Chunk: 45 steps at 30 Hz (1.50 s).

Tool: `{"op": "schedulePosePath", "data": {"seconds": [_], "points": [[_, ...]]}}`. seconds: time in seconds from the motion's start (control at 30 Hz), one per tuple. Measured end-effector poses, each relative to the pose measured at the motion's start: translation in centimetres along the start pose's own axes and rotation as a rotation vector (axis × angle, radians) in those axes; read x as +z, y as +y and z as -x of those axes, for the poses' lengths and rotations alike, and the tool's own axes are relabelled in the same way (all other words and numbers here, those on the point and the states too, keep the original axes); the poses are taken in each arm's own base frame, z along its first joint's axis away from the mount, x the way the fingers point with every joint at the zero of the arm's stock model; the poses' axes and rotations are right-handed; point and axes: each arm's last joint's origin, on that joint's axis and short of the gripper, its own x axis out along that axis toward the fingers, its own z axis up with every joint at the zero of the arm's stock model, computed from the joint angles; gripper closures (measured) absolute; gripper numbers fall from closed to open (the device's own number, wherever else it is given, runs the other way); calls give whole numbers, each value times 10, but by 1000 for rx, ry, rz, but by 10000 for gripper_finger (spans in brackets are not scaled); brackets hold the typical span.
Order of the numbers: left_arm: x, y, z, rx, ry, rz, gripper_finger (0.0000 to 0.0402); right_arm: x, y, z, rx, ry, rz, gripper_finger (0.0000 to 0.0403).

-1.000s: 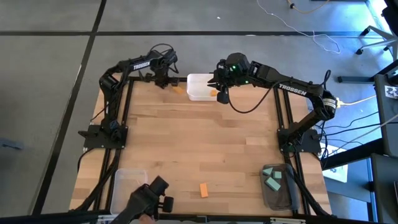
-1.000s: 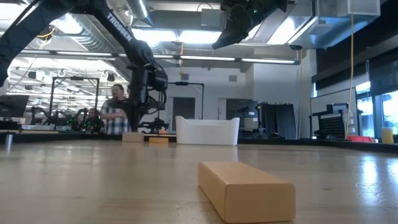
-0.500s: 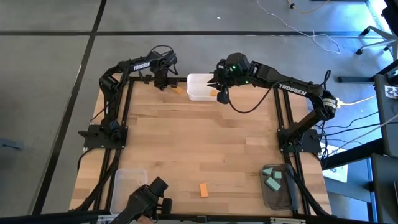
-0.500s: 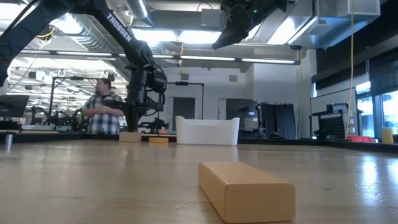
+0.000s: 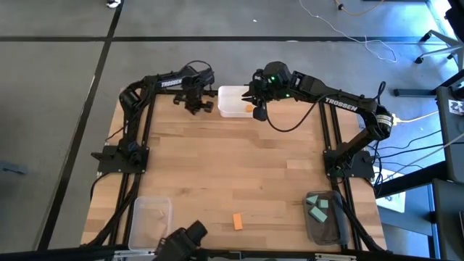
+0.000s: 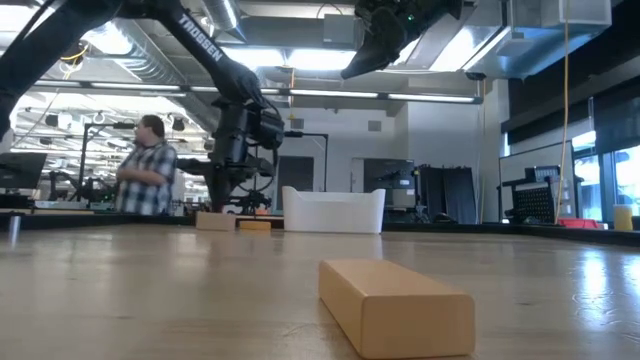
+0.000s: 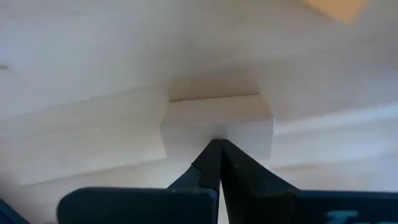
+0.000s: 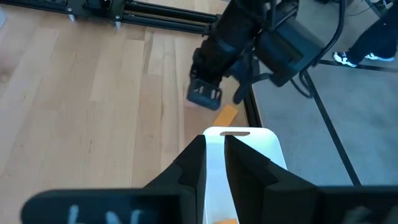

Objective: Sort & place blocks by color
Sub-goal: Put the white block into the transparent bin

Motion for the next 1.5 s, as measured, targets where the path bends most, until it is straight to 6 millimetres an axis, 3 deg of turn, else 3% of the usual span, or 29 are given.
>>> {"op": "schedulePosePath", "data": {"seconds": [0.4,0.63,0.87,1.23,1.5], "points": [[-42,-55,-6,2,23,-159,402,-2,1,0,7,17,-3,343],[-59,-73,-1,29,-49,-228,402,-7,4,3,33,76,-13,343],[-77,-70,46,-64,-162,-257,402,-6,9,23,47,96,-20,343],[-129,-31,147,-254,-427,-252,402,-3,9,27,-3,88,-75,339],[-168,-12,182,-352,-520,-272,402,3,3,27,-152,48,-65,278]]}}
